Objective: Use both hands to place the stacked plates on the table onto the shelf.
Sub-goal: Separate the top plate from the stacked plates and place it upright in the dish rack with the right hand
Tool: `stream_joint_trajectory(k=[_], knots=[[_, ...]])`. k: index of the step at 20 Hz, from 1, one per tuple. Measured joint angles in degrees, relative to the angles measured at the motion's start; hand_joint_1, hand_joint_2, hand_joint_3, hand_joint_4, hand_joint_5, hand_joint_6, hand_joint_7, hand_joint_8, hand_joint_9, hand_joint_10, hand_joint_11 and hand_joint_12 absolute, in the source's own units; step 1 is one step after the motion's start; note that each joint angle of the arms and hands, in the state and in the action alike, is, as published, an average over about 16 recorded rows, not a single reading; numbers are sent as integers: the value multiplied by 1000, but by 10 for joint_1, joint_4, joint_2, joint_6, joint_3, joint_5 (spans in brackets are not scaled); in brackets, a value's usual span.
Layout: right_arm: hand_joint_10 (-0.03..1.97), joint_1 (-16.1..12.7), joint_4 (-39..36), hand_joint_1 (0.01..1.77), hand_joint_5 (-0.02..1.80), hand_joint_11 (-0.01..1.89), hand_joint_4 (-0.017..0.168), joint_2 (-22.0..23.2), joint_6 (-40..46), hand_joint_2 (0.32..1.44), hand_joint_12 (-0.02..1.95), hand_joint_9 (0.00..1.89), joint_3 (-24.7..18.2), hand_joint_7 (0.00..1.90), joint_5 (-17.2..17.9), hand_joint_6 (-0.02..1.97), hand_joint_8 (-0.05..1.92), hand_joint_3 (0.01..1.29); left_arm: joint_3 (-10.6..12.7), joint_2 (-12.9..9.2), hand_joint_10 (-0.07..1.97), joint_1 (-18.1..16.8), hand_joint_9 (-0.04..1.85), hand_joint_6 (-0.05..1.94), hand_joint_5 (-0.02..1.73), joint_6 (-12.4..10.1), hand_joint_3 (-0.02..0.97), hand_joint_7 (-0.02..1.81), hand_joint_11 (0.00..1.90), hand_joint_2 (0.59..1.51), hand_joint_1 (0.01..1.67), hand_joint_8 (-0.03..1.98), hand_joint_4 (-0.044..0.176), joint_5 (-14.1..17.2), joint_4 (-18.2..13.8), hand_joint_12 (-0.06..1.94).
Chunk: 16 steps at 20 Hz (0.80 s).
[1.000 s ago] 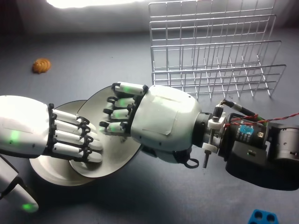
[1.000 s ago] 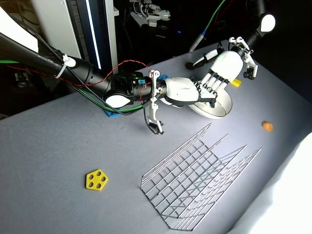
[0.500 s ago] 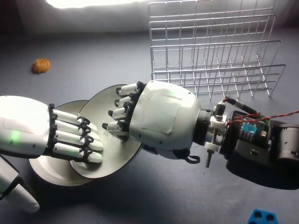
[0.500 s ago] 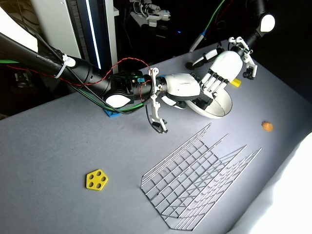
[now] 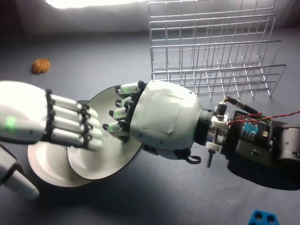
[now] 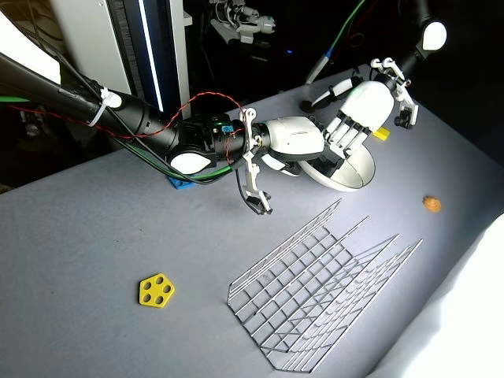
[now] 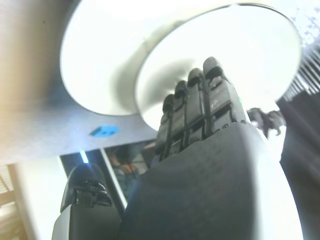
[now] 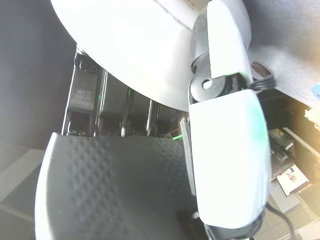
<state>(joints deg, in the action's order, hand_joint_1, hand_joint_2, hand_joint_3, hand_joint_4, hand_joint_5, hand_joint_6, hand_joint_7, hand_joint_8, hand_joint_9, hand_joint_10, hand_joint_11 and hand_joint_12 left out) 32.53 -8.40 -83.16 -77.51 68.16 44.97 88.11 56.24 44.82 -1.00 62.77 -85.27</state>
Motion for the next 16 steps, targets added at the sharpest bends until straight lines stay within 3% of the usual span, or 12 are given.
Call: stream_joint_trajectory(k=[9,16], knots=[[620,-3,3,1235,840,608,22,18,1,1027,1351,950,-28,893,-1,972,925,12,1,-41,4,-28,93,20,69,-19,21,98,14,1106,16,3,2,10,2,262],[625,-14,6,1235,871,591,19,51,1,1028,1360,951,-68,927,-7,984,955,12,5,-78,4,-67,88,21,70,-63,21,92,14,1102,16,2,2,18,-14,263]])
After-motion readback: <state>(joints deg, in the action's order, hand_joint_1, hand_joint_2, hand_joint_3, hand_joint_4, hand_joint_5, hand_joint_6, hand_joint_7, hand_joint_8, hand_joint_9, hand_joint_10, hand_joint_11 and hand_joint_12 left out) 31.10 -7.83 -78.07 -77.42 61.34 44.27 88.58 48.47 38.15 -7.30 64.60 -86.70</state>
